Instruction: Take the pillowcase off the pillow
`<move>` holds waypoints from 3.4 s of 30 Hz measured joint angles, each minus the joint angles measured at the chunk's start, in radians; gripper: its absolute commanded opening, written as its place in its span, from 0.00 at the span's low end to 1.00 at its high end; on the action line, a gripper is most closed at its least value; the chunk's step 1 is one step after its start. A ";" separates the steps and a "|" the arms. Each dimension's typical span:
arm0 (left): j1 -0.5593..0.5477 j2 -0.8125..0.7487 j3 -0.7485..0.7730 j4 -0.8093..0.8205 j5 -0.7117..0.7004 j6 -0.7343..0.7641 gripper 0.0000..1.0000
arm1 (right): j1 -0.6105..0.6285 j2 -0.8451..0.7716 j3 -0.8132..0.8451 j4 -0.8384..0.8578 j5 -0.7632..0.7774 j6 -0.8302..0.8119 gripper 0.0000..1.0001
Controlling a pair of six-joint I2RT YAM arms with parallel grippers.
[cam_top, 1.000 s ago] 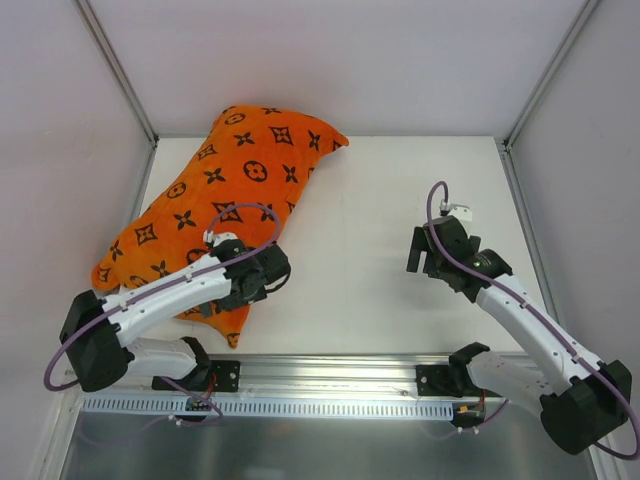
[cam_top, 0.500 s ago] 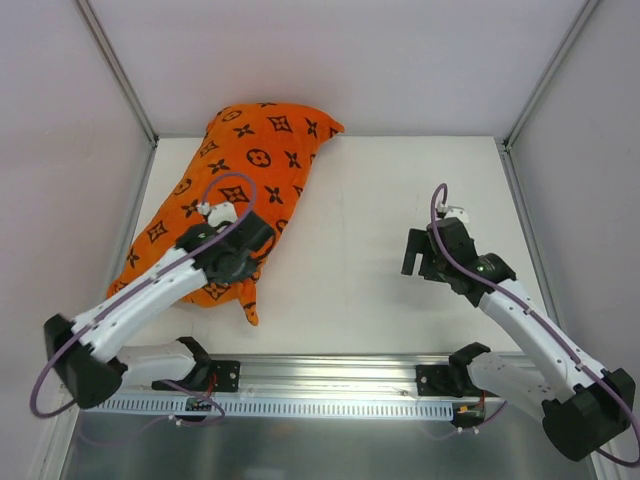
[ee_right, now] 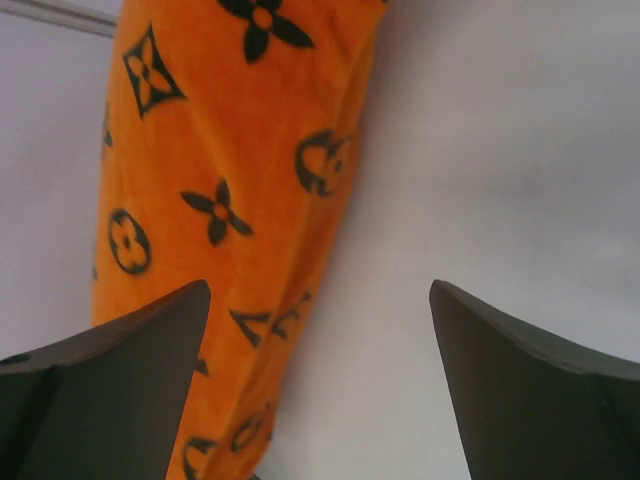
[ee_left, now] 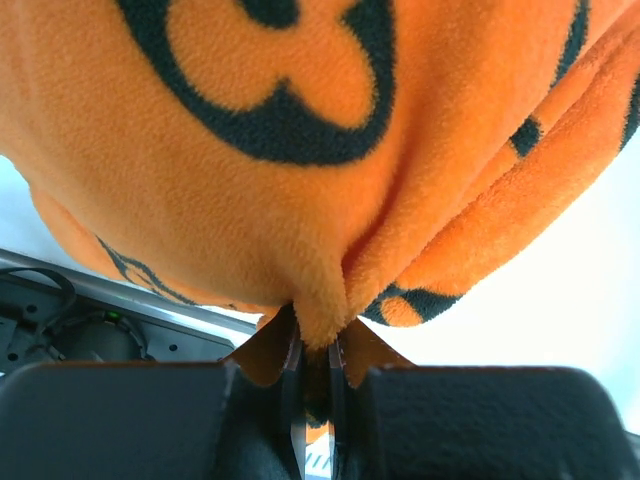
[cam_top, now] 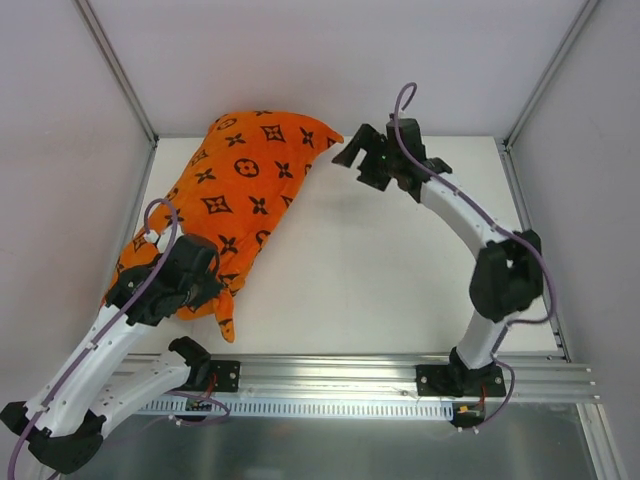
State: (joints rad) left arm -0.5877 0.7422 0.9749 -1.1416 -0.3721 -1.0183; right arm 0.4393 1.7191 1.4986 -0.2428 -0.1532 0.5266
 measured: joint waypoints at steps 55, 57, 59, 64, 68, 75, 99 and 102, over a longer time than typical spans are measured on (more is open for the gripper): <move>-0.008 -0.078 0.701 -0.028 -0.039 0.313 0.00 | -0.115 -1.187 -0.074 -0.598 0.024 -0.547 0.01; -0.008 -0.083 0.661 -0.027 -0.053 0.315 0.00 | -0.115 -1.183 -0.092 -0.598 0.052 -0.550 0.01; -0.008 -0.043 0.642 -0.026 -0.079 0.328 0.00 | -0.115 -1.131 -0.102 -0.612 0.097 -0.555 0.01; 0.041 0.237 0.665 0.033 -0.167 0.386 0.46 | -0.130 -0.785 -0.046 -0.571 0.220 -0.611 0.36; 0.206 0.583 0.816 0.150 -0.060 0.443 0.99 | -0.191 -0.385 0.135 -0.554 0.256 -0.639 0.97; 0.268 0.765 0.870 0.181 0.119 0.484 0.99 | -0.209 -0.345 0.125 -0.554 0.243 -0.631 0.96; 0.268 0.502 0.339 0.283 0.311 0.470 0.92 | -0.202 -0.561 -0.409 -0.355 0.072 -0.486 0.96; 0.268 0.509 0.337 0.302 0.321 0.459 0.99 | -0.185 -0.411 -0.336 -0.307 0.063 -0.444 0.98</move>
State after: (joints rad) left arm -0.3199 1.2510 1.3121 -0.8394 -0.0513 -0.5594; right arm 0.2543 1.3079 1.1629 -0.5499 -0.0906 0.0822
